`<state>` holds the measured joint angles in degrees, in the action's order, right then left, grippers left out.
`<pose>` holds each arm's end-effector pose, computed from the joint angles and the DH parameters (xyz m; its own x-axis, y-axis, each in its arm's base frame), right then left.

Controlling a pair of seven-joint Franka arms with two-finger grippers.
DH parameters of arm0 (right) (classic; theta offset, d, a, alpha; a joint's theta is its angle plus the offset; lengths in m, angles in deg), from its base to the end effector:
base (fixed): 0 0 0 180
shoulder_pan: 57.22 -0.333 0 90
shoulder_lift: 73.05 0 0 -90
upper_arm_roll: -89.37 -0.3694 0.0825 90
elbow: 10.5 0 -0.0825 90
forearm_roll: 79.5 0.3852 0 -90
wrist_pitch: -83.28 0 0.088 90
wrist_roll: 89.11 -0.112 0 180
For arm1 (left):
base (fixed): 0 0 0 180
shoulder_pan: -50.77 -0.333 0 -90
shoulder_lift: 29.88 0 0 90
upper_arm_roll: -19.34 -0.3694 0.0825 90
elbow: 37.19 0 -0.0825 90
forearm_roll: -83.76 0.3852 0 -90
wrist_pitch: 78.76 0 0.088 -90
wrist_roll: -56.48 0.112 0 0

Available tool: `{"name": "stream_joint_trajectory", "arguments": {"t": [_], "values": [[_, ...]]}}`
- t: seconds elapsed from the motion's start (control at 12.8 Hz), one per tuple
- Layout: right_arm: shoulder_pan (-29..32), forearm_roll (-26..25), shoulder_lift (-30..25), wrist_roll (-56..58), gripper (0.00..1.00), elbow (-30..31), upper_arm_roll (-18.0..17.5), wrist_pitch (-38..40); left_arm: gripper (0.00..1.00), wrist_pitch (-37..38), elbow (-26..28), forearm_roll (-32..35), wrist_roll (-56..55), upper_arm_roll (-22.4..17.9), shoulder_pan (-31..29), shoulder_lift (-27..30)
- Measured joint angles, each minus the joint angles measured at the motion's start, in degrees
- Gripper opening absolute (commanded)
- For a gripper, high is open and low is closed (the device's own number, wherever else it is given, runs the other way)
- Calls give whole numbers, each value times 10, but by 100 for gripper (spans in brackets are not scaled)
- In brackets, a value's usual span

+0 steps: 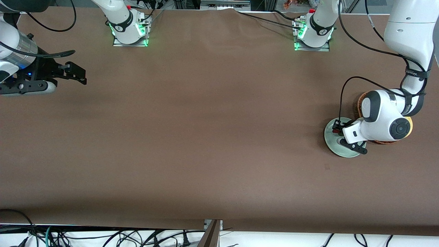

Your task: Collect all strawberries into plate

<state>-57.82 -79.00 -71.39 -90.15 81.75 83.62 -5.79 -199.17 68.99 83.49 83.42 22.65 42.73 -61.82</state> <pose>0.5578 0.0622 0.6370 0.9921 0.0925 -0.0844 0.0920 -0.9957 -0.0101 0.6315 0.0546 0.2382 0.8893 -0.3794 -0.2552 -0.3458 -0.9232 0.1675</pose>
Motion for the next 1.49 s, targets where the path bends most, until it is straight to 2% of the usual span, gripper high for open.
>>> {"name": "stream_joint_trajectory", "arguments": {"t": [0.08,0.39,0.78,1.02,1.49], "values": [[0,0,0,0,100,-1,0,1,100,-1,0,0,0,0,0,1],[0,0,-2,0,100,-6,-4,10,100,4,-25,-22,-3,-1,0,20],[3,-3,7,0,100,-41,-5,9,100,158,-149,-23,-86,1,18,81],[4,-4,23,1,100,-51,-5,9,100,209,-203,-20,-94,1,29,129],[4,-35,35,1,100,-60,-8,-23,100,304,-210,-16,-107,0,31,232]]}}
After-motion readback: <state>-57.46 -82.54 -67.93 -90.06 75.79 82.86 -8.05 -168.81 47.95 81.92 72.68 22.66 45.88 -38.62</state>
